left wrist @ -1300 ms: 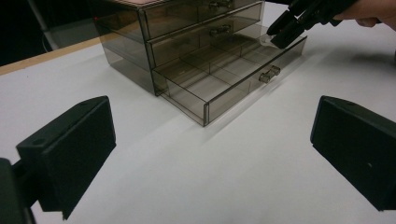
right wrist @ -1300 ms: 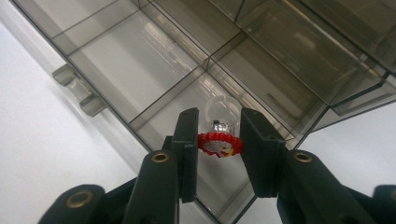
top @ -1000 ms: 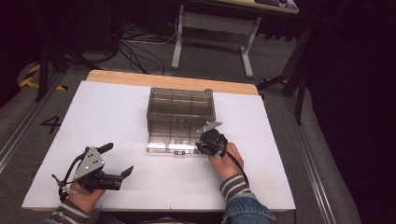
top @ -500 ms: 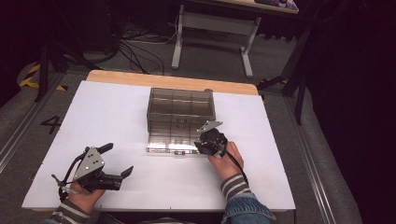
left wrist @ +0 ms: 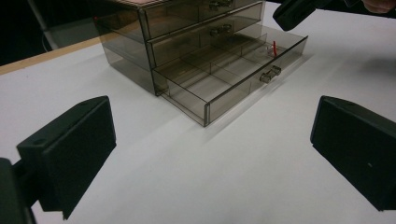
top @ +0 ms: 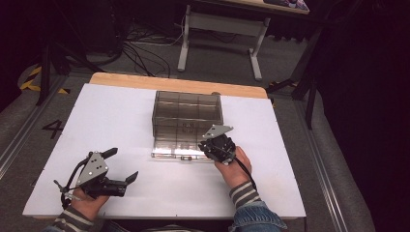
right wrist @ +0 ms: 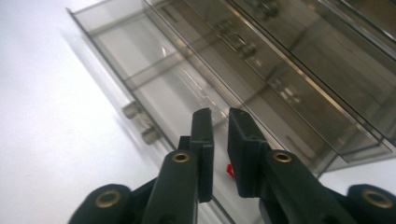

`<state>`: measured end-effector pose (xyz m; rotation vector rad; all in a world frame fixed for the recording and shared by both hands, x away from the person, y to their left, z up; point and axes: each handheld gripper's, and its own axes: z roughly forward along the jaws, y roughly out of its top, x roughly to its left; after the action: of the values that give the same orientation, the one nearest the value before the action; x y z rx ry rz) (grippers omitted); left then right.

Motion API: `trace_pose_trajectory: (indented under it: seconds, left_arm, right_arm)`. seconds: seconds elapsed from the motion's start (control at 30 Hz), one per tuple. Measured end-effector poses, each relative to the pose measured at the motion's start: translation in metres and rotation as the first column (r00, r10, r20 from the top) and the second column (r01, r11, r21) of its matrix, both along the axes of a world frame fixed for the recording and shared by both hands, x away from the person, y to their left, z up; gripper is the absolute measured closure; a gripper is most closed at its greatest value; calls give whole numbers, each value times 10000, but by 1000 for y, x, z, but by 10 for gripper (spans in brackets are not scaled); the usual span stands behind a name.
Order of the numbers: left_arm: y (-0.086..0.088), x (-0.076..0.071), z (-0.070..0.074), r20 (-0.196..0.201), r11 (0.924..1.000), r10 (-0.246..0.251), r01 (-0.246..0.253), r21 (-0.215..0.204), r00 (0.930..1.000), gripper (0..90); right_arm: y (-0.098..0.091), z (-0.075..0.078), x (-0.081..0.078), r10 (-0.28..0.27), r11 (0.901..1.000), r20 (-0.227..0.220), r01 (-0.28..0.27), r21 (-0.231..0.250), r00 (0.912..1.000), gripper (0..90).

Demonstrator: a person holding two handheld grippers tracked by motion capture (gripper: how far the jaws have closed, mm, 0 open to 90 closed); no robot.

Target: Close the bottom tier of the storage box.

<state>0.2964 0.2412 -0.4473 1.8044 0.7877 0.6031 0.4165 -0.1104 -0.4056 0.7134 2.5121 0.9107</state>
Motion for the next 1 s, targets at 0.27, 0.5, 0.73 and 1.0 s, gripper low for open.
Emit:
trace_pose_trajectory:
  seconds: [0.27, 0.5, 0.73, 1.0]
  left_arm:
    - [0, -1, 0, 41, 10000, 10, -10, 75, 10000, 7]
    - [0, -1, 0, 37, 10000, -1, 1, 81, 10000, 7]
    - [0, -1, 0, 13, 10000, -16, 16, 49, 10000, 7]
    - [0, 0, 0, 44, 10000, -17, 16, 97, 10000, 8]
  right_arm:
    - [10, 6, -11, 908, 9957, 105, -906, -170, 9958, 900]
    - [13, 9, -16, 1494, 9887, 208, -1492, -125, 9886, 899]
    - [18, 9, -21, 1893, 9815, 256, -1883, -349, 9816, 899]
    - [28, 0, -25, 2474, 9625, -340, -2496, -1058, 9683, 890]
